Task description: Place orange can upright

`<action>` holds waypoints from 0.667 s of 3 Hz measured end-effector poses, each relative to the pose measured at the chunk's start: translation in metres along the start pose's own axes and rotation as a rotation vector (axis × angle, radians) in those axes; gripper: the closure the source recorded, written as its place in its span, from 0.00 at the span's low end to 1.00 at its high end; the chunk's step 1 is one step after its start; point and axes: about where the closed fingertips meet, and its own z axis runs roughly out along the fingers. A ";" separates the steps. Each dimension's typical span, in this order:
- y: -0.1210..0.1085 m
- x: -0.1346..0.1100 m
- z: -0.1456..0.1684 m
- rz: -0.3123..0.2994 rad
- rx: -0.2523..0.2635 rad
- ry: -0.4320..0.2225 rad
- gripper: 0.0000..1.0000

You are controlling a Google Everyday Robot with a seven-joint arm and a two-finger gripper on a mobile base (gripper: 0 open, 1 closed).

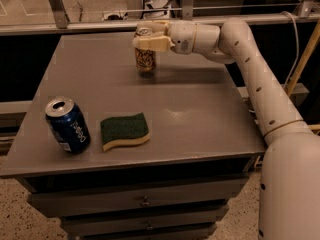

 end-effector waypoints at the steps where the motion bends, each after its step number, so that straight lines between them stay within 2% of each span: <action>1: 0.001 0.000 0.003 0.000 -0.005 -0.001 0.00; 2: 0.001 0.000 0.003 0.000 -0.005 -0.001 0.00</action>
Offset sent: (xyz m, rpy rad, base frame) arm -0.0006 0.0033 0.0002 0.0002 0.0000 0.0051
